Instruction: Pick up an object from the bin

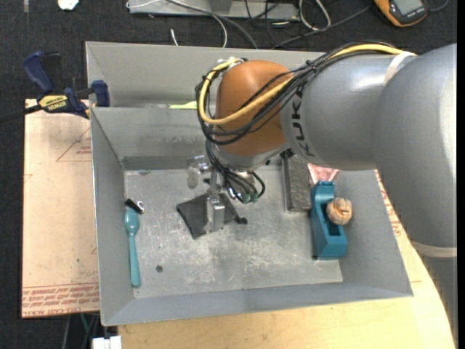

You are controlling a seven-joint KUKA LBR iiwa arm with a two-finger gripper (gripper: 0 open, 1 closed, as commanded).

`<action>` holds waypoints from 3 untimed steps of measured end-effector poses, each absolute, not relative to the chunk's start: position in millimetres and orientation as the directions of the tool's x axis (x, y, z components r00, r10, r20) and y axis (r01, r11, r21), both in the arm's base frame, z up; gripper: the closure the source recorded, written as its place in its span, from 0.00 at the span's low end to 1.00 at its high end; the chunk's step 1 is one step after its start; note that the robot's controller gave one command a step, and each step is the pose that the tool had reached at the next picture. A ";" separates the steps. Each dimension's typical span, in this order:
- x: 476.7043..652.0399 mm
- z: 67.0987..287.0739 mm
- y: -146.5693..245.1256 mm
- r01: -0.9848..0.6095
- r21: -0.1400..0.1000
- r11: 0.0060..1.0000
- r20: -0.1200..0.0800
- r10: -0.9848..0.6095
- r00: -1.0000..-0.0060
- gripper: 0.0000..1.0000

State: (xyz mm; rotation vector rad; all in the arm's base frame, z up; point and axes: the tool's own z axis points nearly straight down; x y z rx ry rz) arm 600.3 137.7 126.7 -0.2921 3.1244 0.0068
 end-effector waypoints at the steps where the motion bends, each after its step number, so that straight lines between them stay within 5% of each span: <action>1: 586.4 116.7 100.7 -0.294 0.001 0.956 0.002 -0.294 -0.956 0.00; 2: 590.4 67.7 97.1 -0.306 0.005 0.952 -0.010 -0.306 -0.952 0.00; 3: 588.3 71.0 103.4 -0.319 0.004 0.948 -0.012 -0.319 -0.948 1.00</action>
Offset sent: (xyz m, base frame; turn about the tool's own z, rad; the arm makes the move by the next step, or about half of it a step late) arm -0.0095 -0.0413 -0.0567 -0.1267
